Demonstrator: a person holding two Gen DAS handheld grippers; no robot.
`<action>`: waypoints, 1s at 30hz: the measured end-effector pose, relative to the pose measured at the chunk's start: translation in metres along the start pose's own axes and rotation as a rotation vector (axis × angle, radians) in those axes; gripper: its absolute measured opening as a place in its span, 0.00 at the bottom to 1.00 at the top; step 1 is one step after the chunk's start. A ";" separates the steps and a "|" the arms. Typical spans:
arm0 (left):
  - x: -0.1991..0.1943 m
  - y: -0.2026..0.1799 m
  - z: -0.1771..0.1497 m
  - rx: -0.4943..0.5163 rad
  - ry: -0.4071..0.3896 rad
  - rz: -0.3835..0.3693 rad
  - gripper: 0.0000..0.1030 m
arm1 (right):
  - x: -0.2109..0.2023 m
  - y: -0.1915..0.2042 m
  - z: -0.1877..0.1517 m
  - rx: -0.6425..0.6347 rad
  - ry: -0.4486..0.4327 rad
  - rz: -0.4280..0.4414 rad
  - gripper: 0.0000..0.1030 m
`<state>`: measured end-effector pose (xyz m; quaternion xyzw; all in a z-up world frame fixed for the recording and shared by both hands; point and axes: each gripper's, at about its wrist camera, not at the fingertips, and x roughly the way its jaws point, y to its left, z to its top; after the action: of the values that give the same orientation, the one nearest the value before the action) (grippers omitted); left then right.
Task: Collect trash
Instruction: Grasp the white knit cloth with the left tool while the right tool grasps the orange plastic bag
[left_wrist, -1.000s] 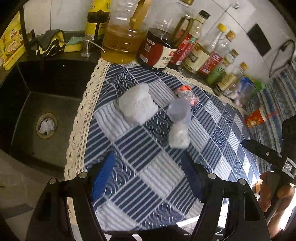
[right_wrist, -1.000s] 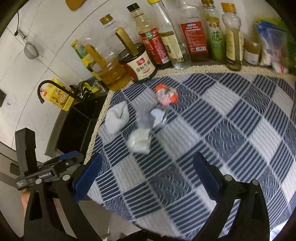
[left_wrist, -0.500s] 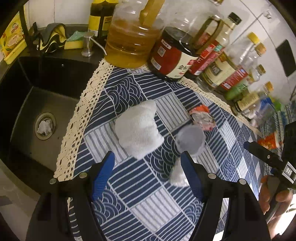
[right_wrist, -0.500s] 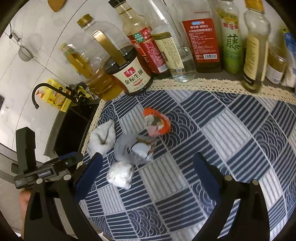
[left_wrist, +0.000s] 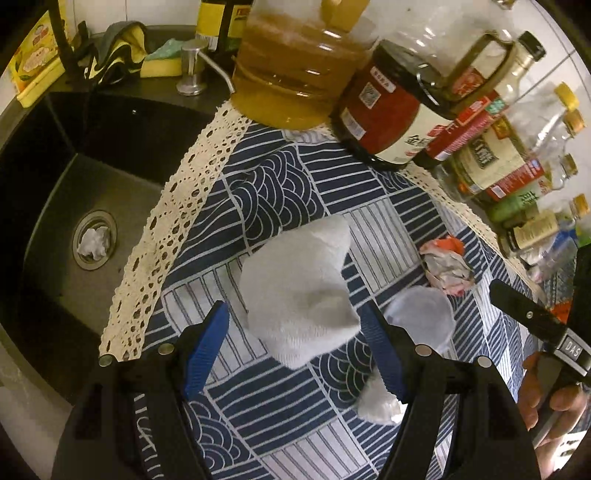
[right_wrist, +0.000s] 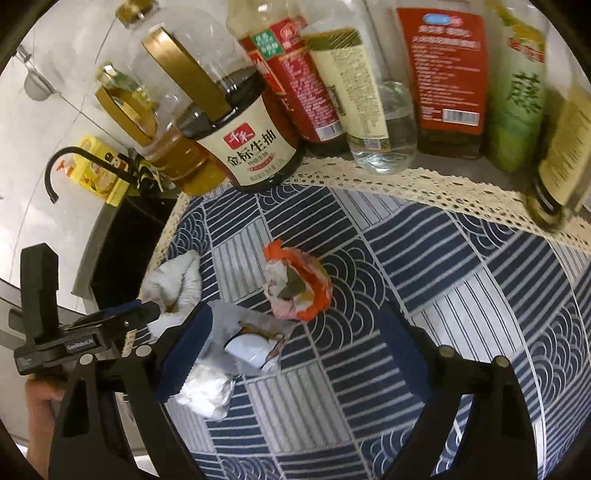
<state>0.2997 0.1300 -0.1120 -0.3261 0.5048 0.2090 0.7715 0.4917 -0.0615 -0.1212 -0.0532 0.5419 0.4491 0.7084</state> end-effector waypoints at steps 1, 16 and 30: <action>0.002 0.000 0.001 0.001 0.001 0.002 0.69 | 0.004 0.000 0.002 -0.005 0.006 -0.004 0.82; 0.022 -0.004 0.006 0.019 0.028 0.008 0.44 | 0.039 0.002 0.015 -0.044 0.053 -0.031 0.51; -0.001 -0.006 0.002 0.046 -0.032 -0.013 0.30 | 0.016 0.007 0.009 -0.027 -0.002 -0.032 0.41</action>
<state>0.3043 0.1273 -0.1087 -0.3083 0.4950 0.1975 0.7880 0.4936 -0.0435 -0.1275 -0.0709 0.5341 0.4448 0.7154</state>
